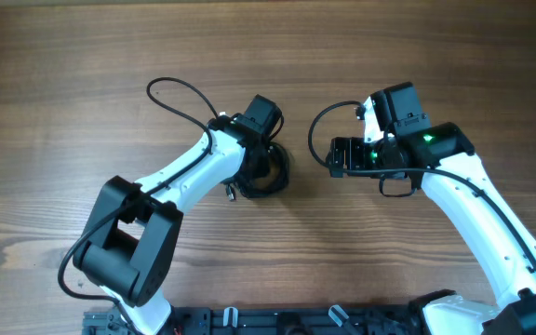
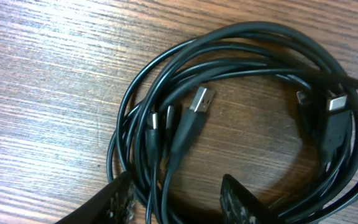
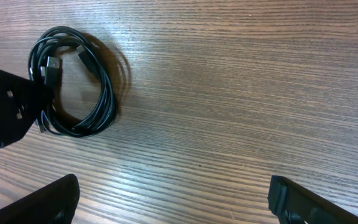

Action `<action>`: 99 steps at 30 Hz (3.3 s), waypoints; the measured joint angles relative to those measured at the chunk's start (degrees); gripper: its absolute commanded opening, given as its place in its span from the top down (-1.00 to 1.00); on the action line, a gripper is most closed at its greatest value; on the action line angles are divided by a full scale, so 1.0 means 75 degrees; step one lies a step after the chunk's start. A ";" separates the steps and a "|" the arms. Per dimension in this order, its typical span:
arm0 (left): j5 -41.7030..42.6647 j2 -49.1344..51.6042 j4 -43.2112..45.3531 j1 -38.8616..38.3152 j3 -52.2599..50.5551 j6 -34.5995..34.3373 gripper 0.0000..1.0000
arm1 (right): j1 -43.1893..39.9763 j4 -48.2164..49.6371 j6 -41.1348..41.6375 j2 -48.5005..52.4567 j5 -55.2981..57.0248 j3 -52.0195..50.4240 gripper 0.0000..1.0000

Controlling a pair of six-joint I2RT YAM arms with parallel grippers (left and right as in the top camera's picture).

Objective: Untangle cables

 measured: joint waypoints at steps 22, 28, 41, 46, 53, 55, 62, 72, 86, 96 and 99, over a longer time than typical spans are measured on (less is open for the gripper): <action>0.0012 0.0504 0.0102 0.0000 0.0000 -0.0009 0.92 | 0.0000 -0.0114 0.0000 0.0012 0.0017 0.0000 -0.99; 0.0067 -0.0536 0.0178 0.0000 0.0029 0.0618 0.92 | 0.0000 -0.0105 -0.0023 0.0012 0.0017 0.0000 -0.98; 0.1221 -0.3777 0.0420 0.0000 0.0073 0.2812 0.92 | 0.0000 0.0460 -0.0554 0.0012 -0.0274 0.0000 -0.86; -0.0154 -0.4141 0.0519 0.0012 0.0073 0.2148 0.84 | 0.0000 0.0673 -0.1250 0.0017 -0.1227 0.0000 -0.99; -0.1393 -0.4674 0.0440 0.0015 0.0073 0.1055 0.79 | 0.0000 0.1306 -0.2719 0.0026 -0.3879 0.0000 -0.99; -0.1250 -0.4890 0.0495 0.0015 0.0073 0.0997 0.74 | 0.0009 0.1792 -0.2710 0.0026 -0.4503 0.0000 -0.99; -0.0300 -0.5697 0.1545 0.0015 0.0099 0.1040 0.51 | 0.0557 0.2550 -0.2920 0.0026 -0.5053 0.0000 -1.00; -0.1521 -0.5665 -0.0452 0.0111 0.0154 0.0833 0.36 | 0.0801 0.1696 -0.1486 0.0924 -0.2783 0.0009 -1.00; -0.0877 -0.5788 -0.0769 0.1515 0.0154 -0.0207 0.25 | 0.3156 0.5415 -0.1172 0.3485 -0.3290 -0.0146 -0.82; -0.0525 -0.5794 -0.0775 0.1515 0.0154 -0.0224 0.24 | 0.3168 0.5788 -0.0029 0.3856 -0.2821 -0.0146 -0.99; -0.0495 -0.5794 -0.0825 0.1515 0.0154 -0.0224 0.24 | 0.3226 0.5657 0.1763 0.3850 -0.2022 -0.0015 -0.99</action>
